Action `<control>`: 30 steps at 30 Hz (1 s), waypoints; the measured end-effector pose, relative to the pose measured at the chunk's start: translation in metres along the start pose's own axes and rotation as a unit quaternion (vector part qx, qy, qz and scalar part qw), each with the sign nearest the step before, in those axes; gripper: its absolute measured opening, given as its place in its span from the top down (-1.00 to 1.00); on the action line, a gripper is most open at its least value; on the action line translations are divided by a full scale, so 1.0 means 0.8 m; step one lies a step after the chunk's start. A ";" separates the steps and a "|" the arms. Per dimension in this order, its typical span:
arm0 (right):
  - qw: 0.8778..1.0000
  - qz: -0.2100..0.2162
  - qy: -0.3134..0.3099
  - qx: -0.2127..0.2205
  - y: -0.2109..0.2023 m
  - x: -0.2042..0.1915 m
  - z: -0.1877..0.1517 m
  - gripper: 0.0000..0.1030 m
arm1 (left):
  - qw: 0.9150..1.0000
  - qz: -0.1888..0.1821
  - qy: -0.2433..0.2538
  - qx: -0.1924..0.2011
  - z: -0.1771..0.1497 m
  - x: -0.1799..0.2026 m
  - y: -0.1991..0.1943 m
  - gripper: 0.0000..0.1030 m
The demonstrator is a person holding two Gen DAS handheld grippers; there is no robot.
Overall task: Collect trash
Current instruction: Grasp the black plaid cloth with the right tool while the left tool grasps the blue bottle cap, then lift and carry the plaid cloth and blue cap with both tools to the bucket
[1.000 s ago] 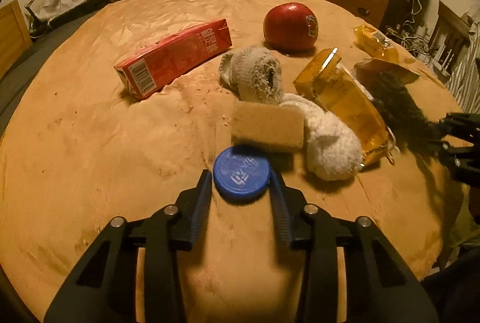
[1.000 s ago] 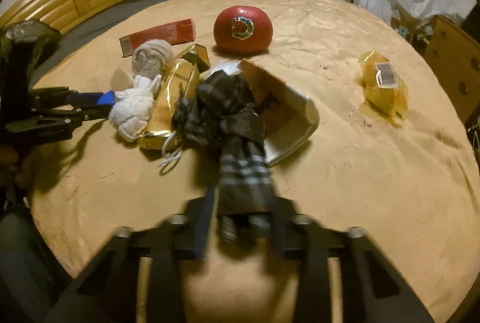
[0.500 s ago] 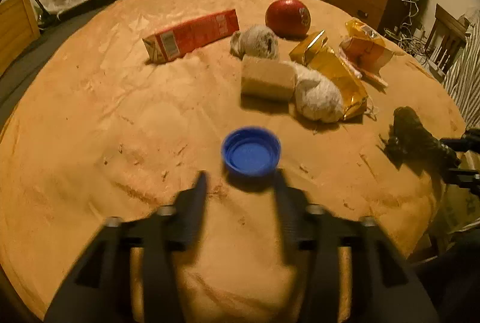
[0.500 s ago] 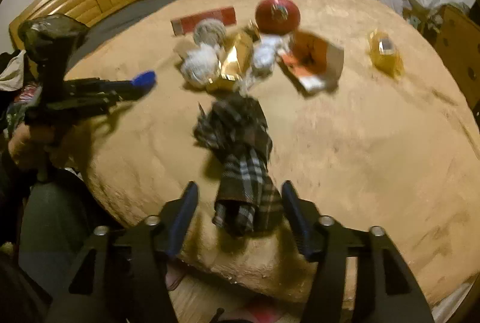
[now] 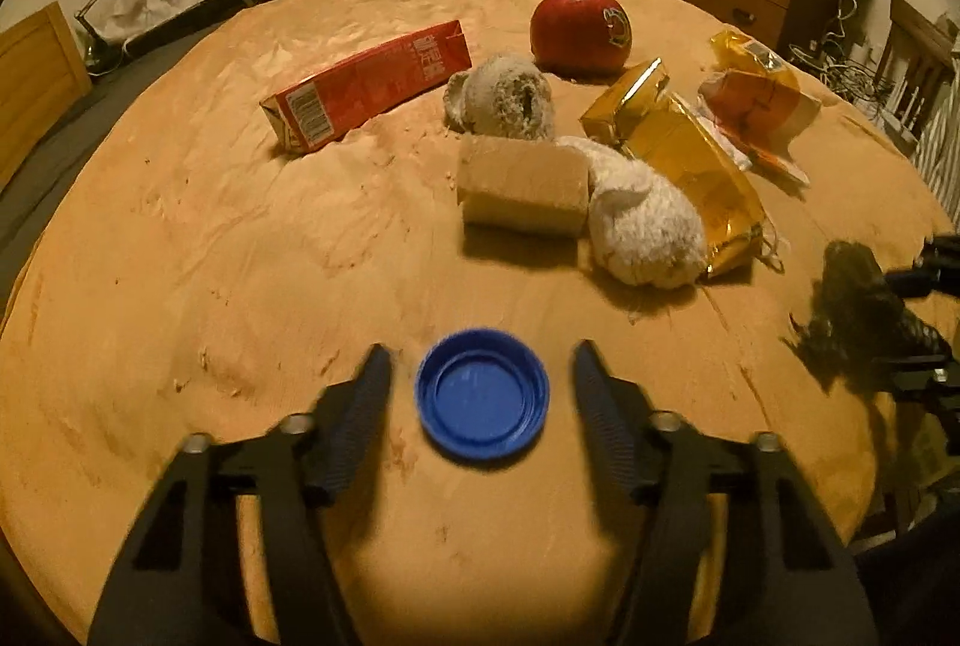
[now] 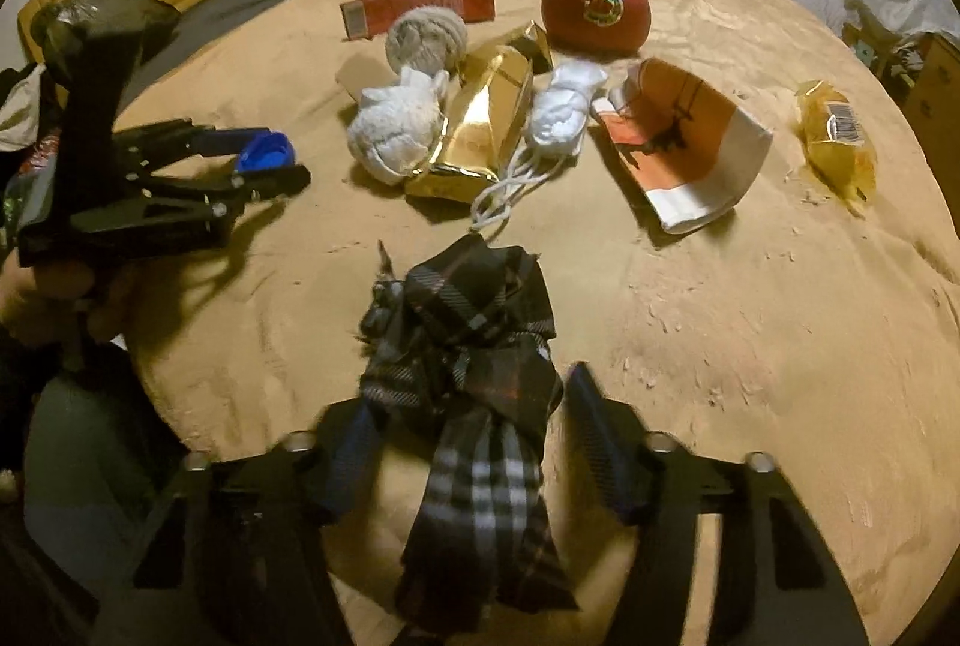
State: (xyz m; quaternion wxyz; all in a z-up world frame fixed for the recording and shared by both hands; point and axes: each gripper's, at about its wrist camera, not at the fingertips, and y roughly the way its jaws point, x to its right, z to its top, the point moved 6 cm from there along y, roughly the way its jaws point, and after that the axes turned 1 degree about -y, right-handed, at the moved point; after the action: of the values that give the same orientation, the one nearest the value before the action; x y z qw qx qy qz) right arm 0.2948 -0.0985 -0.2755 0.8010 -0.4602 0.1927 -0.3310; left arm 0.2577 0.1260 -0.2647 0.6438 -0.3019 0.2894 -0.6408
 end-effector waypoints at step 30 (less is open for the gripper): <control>0.928 -0.130 0.120 0.326 -0.225 -0.047 -0.016 0.35 | 0.958 0.121 -0.066 0.252 0.021 0.086 -0.250 0.25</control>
State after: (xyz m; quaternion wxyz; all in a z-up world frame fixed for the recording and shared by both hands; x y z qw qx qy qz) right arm 0.1969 -0.1445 -0.1263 0.8275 -0.1511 0.1073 -0.5300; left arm 0.1411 0.0581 -0.1013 0.7893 -0.1341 0.1098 -0.5891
